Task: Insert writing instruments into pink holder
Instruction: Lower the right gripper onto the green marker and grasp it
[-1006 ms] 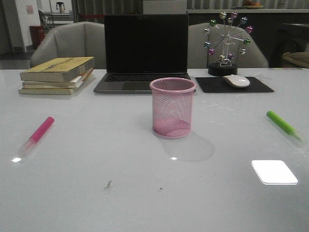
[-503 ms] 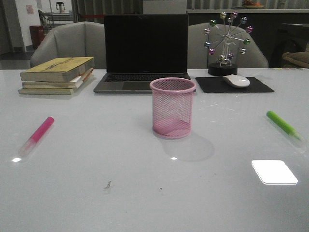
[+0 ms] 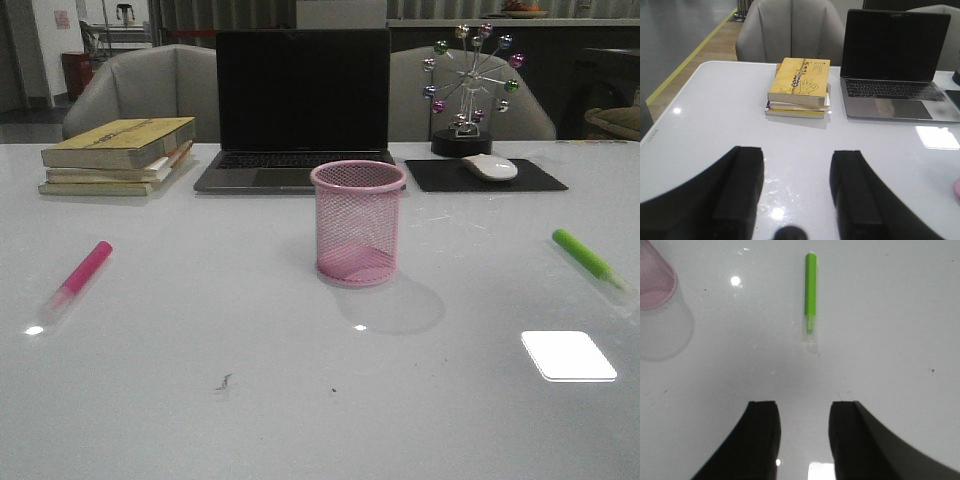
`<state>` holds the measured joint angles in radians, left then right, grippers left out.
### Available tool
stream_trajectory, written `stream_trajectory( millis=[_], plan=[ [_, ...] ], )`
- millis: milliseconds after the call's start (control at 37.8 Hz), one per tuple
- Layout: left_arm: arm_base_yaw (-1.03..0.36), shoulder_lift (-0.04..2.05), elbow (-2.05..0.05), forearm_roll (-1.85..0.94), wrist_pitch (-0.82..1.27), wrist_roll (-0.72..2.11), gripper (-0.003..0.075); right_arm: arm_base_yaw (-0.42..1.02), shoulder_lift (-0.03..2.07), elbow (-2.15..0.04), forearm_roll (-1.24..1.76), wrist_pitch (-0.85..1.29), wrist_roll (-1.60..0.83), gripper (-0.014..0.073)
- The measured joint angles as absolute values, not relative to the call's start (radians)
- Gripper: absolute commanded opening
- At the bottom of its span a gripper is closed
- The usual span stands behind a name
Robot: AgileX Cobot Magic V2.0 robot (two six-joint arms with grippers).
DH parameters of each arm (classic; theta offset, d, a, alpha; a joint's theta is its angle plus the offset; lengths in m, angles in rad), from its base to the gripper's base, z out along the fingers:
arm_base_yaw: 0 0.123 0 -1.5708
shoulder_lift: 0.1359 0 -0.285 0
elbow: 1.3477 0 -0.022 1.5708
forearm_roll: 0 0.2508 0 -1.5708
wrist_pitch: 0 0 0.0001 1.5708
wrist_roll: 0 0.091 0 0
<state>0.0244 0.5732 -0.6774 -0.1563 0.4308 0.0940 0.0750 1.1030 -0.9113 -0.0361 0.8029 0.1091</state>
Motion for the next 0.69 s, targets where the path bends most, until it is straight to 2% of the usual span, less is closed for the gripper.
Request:
stream_trajectory(
  millis=[371, 689],
  plan=[
    [0.024, 0.573, -0.677, -0.156, 0.433, 0.094, 0.0393, 0.01, 1.559, -1.295, -0.036, 0.898, 0.114, 0.0378],
    [0.024, 0.573, -0.677, -0.156, 0.435, 0.094, 0.0393, 0.007, 1.844, -1.559, -0.036, 0.92, 0.115, 0.0378]
  ],
)
